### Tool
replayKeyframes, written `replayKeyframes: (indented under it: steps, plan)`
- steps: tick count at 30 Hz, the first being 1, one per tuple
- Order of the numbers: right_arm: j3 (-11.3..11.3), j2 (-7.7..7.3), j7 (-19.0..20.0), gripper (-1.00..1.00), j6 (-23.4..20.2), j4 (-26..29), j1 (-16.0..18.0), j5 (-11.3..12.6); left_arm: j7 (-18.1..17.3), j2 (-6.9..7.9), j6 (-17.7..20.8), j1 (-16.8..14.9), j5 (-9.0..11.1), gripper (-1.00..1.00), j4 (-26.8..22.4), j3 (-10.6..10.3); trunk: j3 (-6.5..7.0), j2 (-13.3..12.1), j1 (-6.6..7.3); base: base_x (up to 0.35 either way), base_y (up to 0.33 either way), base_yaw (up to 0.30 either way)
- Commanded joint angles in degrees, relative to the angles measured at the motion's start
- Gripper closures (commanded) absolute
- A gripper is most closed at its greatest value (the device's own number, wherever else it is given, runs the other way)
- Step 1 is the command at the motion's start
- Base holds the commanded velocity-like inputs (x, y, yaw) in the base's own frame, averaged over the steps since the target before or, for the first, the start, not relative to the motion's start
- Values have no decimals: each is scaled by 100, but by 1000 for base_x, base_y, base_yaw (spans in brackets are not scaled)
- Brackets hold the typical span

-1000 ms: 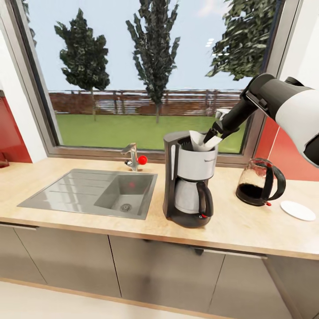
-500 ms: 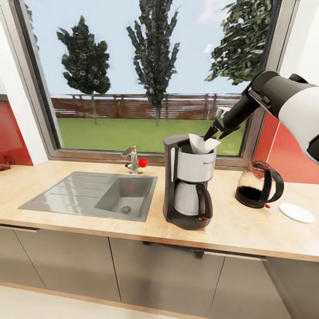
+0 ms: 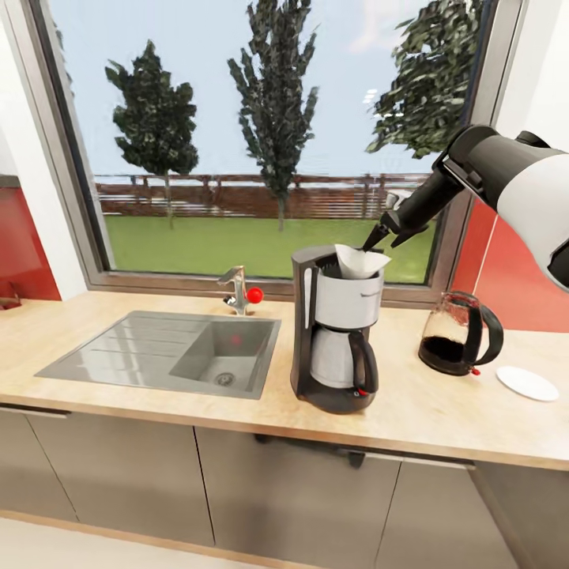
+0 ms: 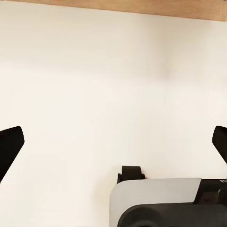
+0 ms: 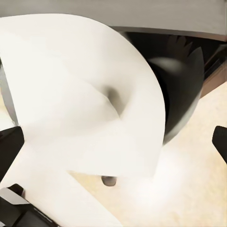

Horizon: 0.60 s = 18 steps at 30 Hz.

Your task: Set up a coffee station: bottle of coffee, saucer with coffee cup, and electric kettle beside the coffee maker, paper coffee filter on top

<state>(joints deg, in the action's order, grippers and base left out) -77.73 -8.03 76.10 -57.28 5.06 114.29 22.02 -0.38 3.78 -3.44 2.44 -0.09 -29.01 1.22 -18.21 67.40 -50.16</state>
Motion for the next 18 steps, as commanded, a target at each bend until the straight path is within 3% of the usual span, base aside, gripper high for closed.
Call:
replayKeyframes:
  steps: [1, 18]
  plan:
    - [-49, -5, 15, -100, -38, 12, 5, 40, -5, -1, -8, 2, -1, -100, -8, 10, 3, 3, -1, 0, 0, 0]
    - [-49, -76, 15, -100, -38, 4, 6, 40, -5, -3, -8, 2, 0, -100, -8, 10, 44, 3, -1, -101, 0, 0]
